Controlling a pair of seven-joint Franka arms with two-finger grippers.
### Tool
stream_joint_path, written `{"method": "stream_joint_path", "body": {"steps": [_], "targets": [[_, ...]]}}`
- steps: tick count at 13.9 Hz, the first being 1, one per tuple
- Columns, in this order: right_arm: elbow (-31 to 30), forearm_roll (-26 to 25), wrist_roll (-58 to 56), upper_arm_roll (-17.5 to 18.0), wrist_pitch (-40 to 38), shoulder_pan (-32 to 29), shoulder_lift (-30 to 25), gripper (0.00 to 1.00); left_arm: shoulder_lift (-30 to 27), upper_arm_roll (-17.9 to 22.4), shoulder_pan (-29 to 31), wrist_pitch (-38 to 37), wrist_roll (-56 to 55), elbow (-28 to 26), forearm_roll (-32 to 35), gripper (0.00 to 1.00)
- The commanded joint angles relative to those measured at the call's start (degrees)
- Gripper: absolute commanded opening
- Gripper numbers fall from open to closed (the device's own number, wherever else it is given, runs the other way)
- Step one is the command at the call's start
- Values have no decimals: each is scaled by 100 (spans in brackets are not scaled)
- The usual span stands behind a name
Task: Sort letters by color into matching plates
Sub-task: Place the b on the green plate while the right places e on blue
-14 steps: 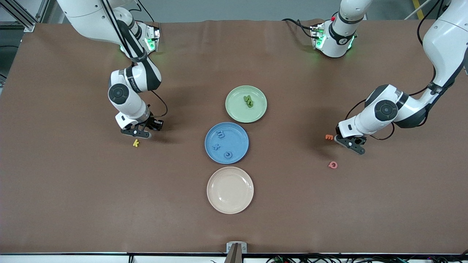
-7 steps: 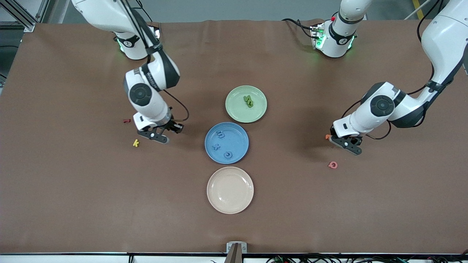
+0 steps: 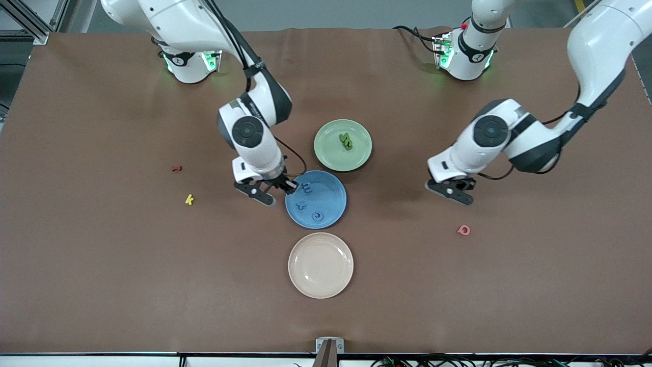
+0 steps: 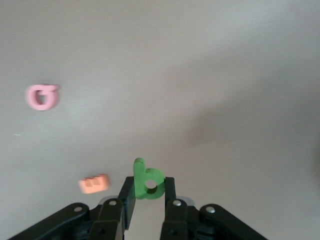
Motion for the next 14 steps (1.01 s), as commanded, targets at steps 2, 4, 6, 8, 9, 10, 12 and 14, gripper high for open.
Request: {"method": "stream_joint_path", "body": {"steps": [2,4,6,8,9,10,12,14], "targets": [[1470,101,840,-51,-389,285,1002,0,-95,22,-1027,-193,-1386,221,-384,0],[1682,84,1070,-51,-451,399,1161,0,-78,13,-1414,-193,-2081,195,-455,0],[1840,84,1219,-51,-451,443,1292,0,-8,56,-1950,-193,-2906,125,-507,0],[1973,84,1334,-51,-443,479,1407,3,19,74,-2259,-158,-3479,72,-516,1],[1973,93,1352,-51,-443,479,1416,19,106,100,-2356,-71,-3716,63,-516,1],[1973,93,1361,-51,-443,479,1416,74,159,118,-2487,34,-3954,55,-516,1],[1973,93,1431,-51,-443,523,1408,100,160,302,-2716,211,-4219,19,-516,2],[1973,93,1422,-51,-443,523,1399,100,160,434,-2831,421,-4264,-33,-516,3]]}}
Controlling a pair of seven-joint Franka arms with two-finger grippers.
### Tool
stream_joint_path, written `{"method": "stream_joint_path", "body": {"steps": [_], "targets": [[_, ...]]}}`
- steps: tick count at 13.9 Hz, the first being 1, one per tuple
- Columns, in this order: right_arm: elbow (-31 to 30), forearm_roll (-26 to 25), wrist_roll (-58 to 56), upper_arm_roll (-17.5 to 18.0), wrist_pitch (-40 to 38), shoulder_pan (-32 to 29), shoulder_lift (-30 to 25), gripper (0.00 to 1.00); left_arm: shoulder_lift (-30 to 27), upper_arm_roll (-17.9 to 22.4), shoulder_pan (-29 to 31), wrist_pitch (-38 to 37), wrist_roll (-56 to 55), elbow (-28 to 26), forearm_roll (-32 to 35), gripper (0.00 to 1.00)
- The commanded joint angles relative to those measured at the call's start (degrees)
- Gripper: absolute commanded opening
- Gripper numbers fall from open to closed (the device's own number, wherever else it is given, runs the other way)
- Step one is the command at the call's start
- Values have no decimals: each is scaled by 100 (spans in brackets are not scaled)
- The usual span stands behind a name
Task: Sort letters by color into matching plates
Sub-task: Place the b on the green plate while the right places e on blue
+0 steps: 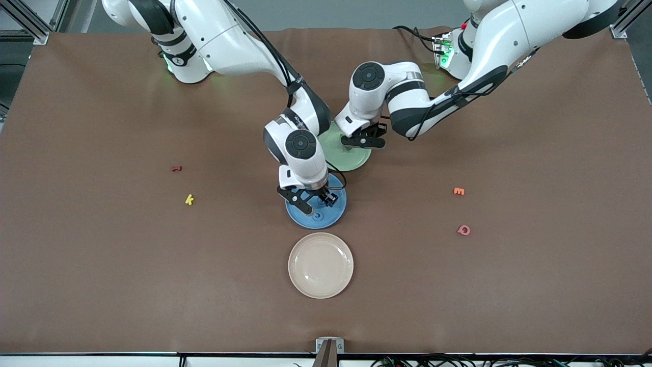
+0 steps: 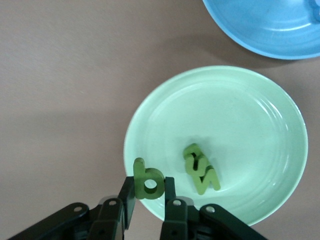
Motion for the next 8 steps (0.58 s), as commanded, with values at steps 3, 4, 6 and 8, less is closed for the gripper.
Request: {"method": "stream_joint_path", "body": {"steps": [3,4,6,8], "targets": [[188,28,-5,-58,-116,-12,29,100,-3,402,-345,418,-334,-25,-68,48],[179,10,-258,-76,-238,-56,-6,100,-12,429,-363,418,-404,-25,-68,87],[135,19,-986,-85,-877,-275,-225,100,-30,473,-337,409,-431,10,-68,100],[109,10,-1628,-93,-1590,-547,-585,100,-47,579,-346,401,-405,124,-59,100]]}}
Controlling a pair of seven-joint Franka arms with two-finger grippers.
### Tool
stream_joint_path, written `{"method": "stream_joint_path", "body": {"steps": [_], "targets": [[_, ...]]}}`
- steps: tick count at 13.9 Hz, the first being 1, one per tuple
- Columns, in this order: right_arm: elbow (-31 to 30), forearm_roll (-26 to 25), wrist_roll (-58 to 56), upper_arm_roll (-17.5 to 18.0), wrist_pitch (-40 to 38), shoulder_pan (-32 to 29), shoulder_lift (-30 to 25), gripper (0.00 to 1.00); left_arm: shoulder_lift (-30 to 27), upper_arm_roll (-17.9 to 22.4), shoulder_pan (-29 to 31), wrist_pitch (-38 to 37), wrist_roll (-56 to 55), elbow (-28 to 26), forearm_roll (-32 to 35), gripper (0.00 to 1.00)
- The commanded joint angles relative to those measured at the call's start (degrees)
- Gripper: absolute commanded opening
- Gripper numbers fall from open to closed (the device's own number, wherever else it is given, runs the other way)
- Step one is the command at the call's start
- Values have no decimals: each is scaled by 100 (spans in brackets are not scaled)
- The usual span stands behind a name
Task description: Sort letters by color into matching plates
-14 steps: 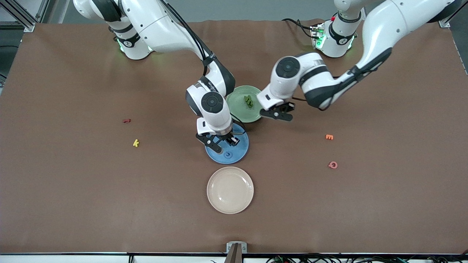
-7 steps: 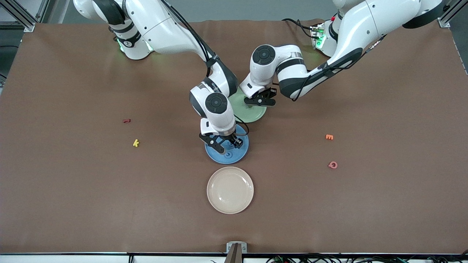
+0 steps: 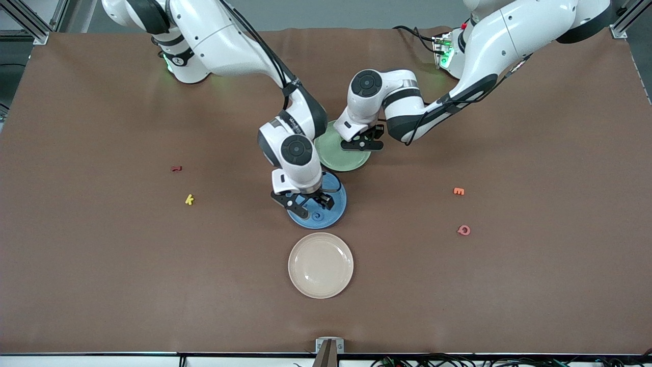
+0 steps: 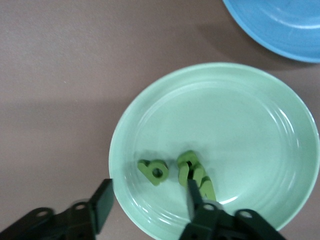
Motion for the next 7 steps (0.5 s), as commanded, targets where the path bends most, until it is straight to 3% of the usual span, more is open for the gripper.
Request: {"method": "stream_joint_path", "body": {"steps": [1,4,7], "targets": [[-163,17,-956,51,-827,-439,-630,100,-94,130,-10,-14,-4,255,-59,100],[-767,-122,-2020,51,-1110,-931,-1315,100,-163,278,113,-171,49,694,12,100],[-1497,-369,-3144,51,-1198,-1502,-2089,100,-190,446,122,-794,618,1405,12,100]]}}
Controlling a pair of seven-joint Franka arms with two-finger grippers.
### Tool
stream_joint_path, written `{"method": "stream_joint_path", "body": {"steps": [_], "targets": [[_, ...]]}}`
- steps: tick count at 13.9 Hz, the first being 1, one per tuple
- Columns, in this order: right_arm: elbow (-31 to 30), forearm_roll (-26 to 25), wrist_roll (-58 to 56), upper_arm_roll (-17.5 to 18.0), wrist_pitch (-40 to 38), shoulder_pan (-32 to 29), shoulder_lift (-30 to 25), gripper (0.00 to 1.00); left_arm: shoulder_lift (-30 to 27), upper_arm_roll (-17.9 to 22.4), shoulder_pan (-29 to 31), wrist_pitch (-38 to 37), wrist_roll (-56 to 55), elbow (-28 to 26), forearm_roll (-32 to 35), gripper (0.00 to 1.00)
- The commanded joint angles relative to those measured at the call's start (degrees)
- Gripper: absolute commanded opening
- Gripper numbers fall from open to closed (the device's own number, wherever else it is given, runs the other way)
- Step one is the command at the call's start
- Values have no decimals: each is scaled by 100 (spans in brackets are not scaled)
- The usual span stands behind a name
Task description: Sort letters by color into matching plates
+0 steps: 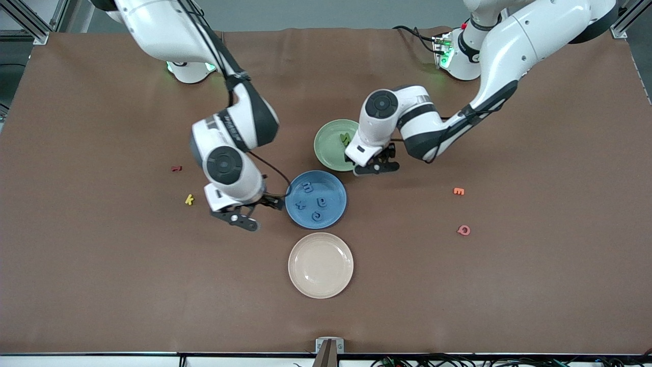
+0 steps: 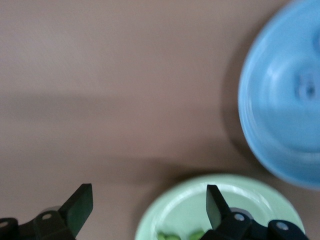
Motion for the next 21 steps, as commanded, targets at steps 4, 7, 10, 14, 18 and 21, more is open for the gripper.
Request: {"method": "stream_joint_path", "body": {"steps": [4,7,10,14,18,21], "targets": [[-921,-389,-1997,105,-670,-1187,-1321,100,-157,534,-70,-629,986,983,-7,100],[-877,-523,-2859,105,-1136,-1723,-1691,100,-157,640,132,-638,1495,1238,-7,100],[-728,-532,-3431,105,-1479,-2154,-1885,100,-166,658,360,-638,1935,1405,-7,100],[0,-532,-3898,105,-2155,-2507,-1850,100,-166,667,545,-717,2209,1414,2,100],[528,-541,-4197,114,-2350,-2805,-1815,100,-174,676,633,-734,2235,1397,11,100],[705,-558,-4197,105,-2570,-2885,-1815,100,-271,667,712,-813,2340,1467,11,100]]}}
